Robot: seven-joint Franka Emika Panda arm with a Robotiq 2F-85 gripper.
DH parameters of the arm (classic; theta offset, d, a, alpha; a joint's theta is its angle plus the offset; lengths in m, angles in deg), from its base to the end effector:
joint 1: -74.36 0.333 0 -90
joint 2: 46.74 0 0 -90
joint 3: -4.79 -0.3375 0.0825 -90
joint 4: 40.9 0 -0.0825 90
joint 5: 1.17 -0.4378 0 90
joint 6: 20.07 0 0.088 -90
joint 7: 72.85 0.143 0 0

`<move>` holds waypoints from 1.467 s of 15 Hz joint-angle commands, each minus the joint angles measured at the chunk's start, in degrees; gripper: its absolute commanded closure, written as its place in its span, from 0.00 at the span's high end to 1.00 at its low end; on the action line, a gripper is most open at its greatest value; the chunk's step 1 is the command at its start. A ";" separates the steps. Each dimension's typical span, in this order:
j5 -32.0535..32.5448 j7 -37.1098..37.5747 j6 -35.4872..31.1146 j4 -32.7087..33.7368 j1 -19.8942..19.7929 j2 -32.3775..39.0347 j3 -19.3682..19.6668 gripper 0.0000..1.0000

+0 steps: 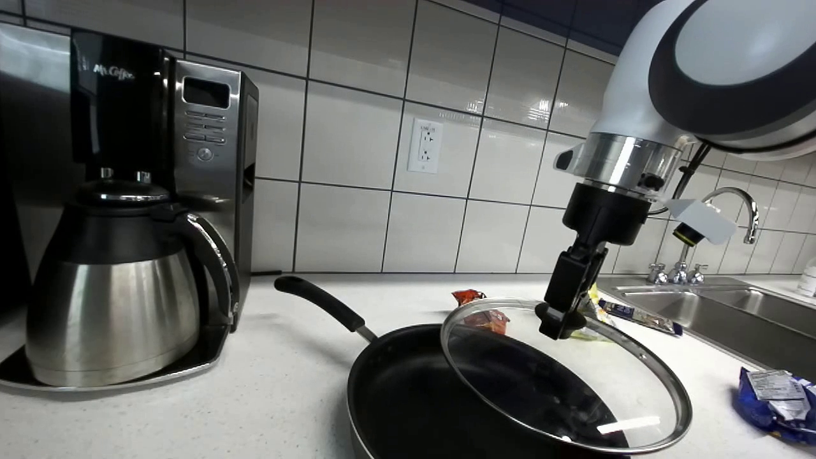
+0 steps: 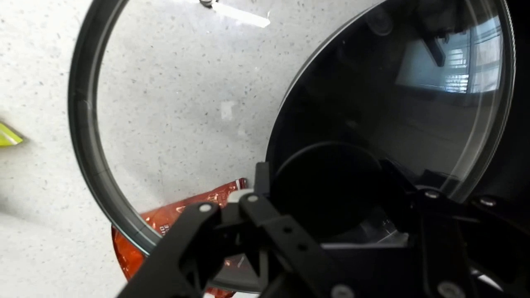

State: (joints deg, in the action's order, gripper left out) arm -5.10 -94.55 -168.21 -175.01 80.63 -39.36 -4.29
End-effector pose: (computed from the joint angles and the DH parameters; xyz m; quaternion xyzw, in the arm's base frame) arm 0.5459 0.1512 0.2350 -0.9550 -0.2892 -0.0601 0.0266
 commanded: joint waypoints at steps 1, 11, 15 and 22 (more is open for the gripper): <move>-3.64 -4.18 -1.73 -1.65 -1.45 -4.41 -0.66 0.39; -5.12 -5.28 -0.73 -4.04 -1.07 -10.17 0.92 0.39; -5.40 -4.80 -1.15 -8.08 -1.06 -13.36 2.86 0.39; -4.96 -5.21 -1.94 -14.37 -1.32 -18.35 7.92 0.39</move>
State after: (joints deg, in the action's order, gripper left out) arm -8.94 -97.86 -169.47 -186.04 79.91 -52.35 2.09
